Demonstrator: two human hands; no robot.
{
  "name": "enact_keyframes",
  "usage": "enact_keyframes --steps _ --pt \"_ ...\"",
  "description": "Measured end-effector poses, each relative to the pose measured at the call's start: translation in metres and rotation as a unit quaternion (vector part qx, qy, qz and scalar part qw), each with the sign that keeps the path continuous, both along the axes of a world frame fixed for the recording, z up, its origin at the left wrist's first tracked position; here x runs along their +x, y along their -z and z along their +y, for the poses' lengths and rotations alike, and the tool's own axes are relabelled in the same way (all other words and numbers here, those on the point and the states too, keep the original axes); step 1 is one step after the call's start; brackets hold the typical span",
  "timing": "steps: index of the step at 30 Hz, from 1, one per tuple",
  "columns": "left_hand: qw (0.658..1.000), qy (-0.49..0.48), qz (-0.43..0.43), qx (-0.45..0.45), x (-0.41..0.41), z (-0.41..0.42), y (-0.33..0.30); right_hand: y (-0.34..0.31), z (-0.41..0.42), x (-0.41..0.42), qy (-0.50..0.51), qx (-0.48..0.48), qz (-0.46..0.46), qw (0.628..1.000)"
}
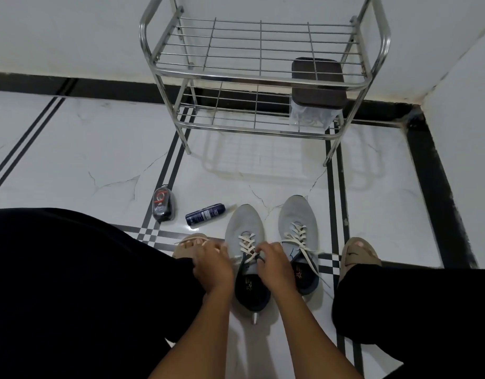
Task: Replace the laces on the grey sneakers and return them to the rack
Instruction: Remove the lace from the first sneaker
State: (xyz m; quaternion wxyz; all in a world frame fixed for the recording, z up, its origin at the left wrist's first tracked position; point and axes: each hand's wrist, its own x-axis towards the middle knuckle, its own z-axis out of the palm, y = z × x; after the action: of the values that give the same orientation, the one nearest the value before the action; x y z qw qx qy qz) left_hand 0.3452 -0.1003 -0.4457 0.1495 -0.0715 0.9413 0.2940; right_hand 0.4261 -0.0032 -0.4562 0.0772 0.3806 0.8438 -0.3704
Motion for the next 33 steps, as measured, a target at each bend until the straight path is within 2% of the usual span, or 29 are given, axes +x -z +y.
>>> enact_keyframes --steps 3,5,7,8,9,10,11,12,13,14,16,17,19,21,23,25,26,27,28,29,30,31,32,33 --pt "0.988 0.115 -0.098 -0.021 0.023 -0.009 0.01 0.0 -0.005 -0.008 -0.097 0.035 -0.023 0.994" --pt "0.988 0.109 -0.107 -0.006 0.03 -0.011 0.009 0.006 -0.006 -0.007 -0.15 0.052 -0.066 0.985" --pt "0.99 0.087 -0.11 -0.003 0.029 -0.012 0.004 0.011 -0.009 -0.007 -0.174 0.05 -0.067 0.981" --pt "0.991 0.07 -0.116 0.003 0.026 -0.012 0.003 0.005 -0.01 -0.009 -0.12 0.006 -0.044 0.992" --pt "0.991 0.052 -0.127 0.009 0.023 -0.013 0.003 -0.003 -0.008 -0.011 -0.012 -0.056 -0.021 0.998" --pt "0.99 0.04 -0.137 0.011 0.022 -0.013 0.003 -0.01 -0.004 -0.012 0.121 -0.118 0.004 0.986" --pt "0.989 0.038 -0.143 0.011 0.022 -0.013 0.003 -0.013 0.001 -0.01 0.263 -0.209 0.046 0.941" --pt "0.988 0.04 -0.146 0.007 0.023 -0.014 0.003 -0.013 0.004 -0.008 0.386 -0.289 0.092 0.871" --pt "0.988 0.045 -0.15 0.002 0.025 -0.013 0.004 -0.012 0.007 -0.008 0.414 -0.312 0.083 0.851" --pt "0.987 0.055 -0.151 -0.007 0.027 -0.012 0.004 -0.01 0.006 -0.008 0.379 -0.297 0.061 0.874" --pt "0.985 0.074 -0.15 -0.033 0.027 -0.01 0.003 -0.002 0.002 -0.011 0.221 -0.184 0.006 0.958" --pt "0.985 0.08 -0.149 -0.04 0.027 -0.008 0.002 -0.002 -0.001 -0.011 0.132 -0.136 -0.032 0.981" --pt "0.984 0.08 -0.152 -0.04 0.027 -0.007 0.002 0.0 -0.004 -0.015 0.003 -0.053 -0.087 0.995" --pt "0.984 0.074 -0.156 -0.034 0.028 -0.005 0.002 -0.002 -0.006 -0.017 -0.063 0.011 -0.115 0.991" --pt "0.984 0.076 -0.158 -0.035 0.029 -0.005 0.002 0.0 -0.008 -0.015 -0.095 0.052 -0.136 0.985" --pt "0.983 0.077 -0.16 -0.037 0.03 -0.004 0.001 0.002 -0.012 -0.015 -0.097 0.053 -0.156 0.982" --pt "0.983 0.077 -0.16 -0.038 0.031 -0.004 0.0 -0.001 -0.013 -0.017 -0.061 0.018 -0.156 0.986" --pt "0.983 0.076 -0.16 -0.037 0.03 -0.004 0.0 -0.007 -0.01 -0.02 0.036 -0.046 -0.144 0.988" --pt "0.984 0.074 -0.16 -0.037 0.03 -0.005 0.0 -0.015 -0.005 -0.026 0.172 -0.13 -0.091 0.972" --pt "0.984 0.076 -0.159 -0.04 0.03 -0.005 0.0 -0.018 0.004 -0.024 0.286 -0.223 -0.027 0.932" --pt "0.983 0.079 -0.158 -0.045 0.03 -0.005 -0.001 -0.024 0.011 -0.023 0.414 -0.323 0.079 0.848" --pt "0.983 0.079 -0.158 -0.048 0.029 -0.006 -0.001 -0.026 0.019 -0.023 0.523 -0.402 0.172 0.732" --pt "0.983 0.079 -0.159 -0.048 0.029 -0.006 0.0 -0.028 0.024 -0.018 0.544 -0.416 0.221 0.694" --pt "0.983 0.077 -0.161 -0.047 0.03 -0.006 0.0 -0.029 0.028 -0.018 0.533 -0.386 0.212 0.722"
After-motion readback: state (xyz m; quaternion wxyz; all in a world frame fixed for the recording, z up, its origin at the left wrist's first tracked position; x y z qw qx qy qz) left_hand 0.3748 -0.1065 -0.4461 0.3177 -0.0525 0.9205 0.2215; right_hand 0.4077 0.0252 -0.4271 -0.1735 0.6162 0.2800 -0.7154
